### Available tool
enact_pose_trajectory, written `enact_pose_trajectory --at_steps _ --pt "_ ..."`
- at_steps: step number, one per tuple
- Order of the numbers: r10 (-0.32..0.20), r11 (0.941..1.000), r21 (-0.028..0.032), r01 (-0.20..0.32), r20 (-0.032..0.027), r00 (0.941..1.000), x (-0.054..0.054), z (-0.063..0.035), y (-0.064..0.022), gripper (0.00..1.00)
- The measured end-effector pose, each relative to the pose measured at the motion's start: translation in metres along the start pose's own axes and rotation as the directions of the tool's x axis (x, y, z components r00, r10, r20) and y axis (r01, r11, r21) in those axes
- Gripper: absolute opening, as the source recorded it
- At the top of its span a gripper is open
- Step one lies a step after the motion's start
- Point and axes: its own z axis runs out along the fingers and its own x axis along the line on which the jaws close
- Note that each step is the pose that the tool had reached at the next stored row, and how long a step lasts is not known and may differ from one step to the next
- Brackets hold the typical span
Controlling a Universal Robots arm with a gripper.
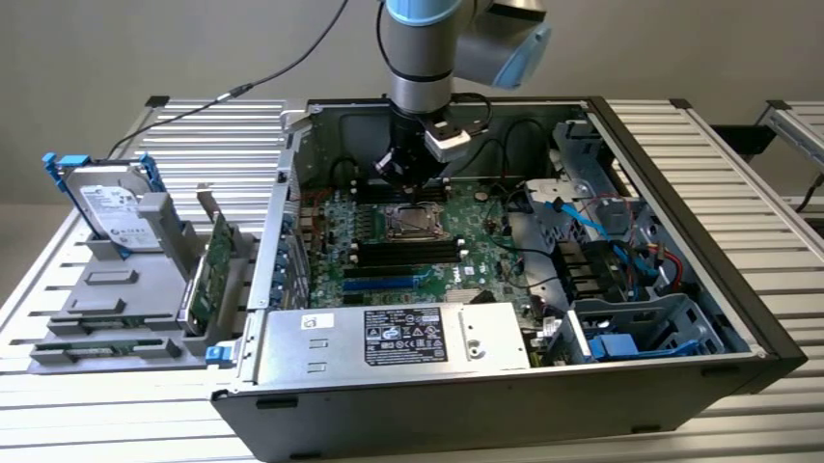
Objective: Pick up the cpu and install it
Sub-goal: 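Install the first cpu locking lever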
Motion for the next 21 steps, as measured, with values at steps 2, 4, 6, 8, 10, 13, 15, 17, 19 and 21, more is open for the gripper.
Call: enact_pose_trajectory --at_steps 2,4,6,8,10,13,15,17,19,21 --pt "0.000 1.0000 0.0011 0.000 -0.0006 1.0000 0.0000 -0.0002 0.0000 0.11" --pt "0.000 1.0000 0.0022 0.000 -0.0010 1.0000 0.0002 -0.0002 -0.0001 0.11" --pt "0.000 1.0000 0.0041 0.000 -0.0021 1.0000 0.0003 -0.0001 -0.0003 0.11" --pt "0.000 1.0000 0.0056 0.000 -0.0027 1.0000 0.0003 -0.0002 -0.0003 0.11" --pt "0.000 1.0000 0.0066 0.000 -0.0026 1.0000 0.0004 -0.0003 -0.0003 0.11" --pt "0.000 1.0000 0.0084 0.000 -0.0008 1.0000 0.0004 -0.0005 -0.0003 0.11" --pt "0.000 1.0000 0.0092 0.000 0.0014 1.0000 0.0004 -0.0006 -0.0003 0.11" --pt "0.001 0.9999 0.0101 -0.001 0.0035 1.0000 0.0003 -0.0006 -0.0002 0.11" --pt "0.001 0.9999 0.0109 -0.001 0.0050 1.0000 0.0003 -0.0007 -0.0001 0.11" --pt "0.001 0.9999 0.0112 -0.001 0.0054 1.0000 0.0007 -0.0007 0.0001 0.11"
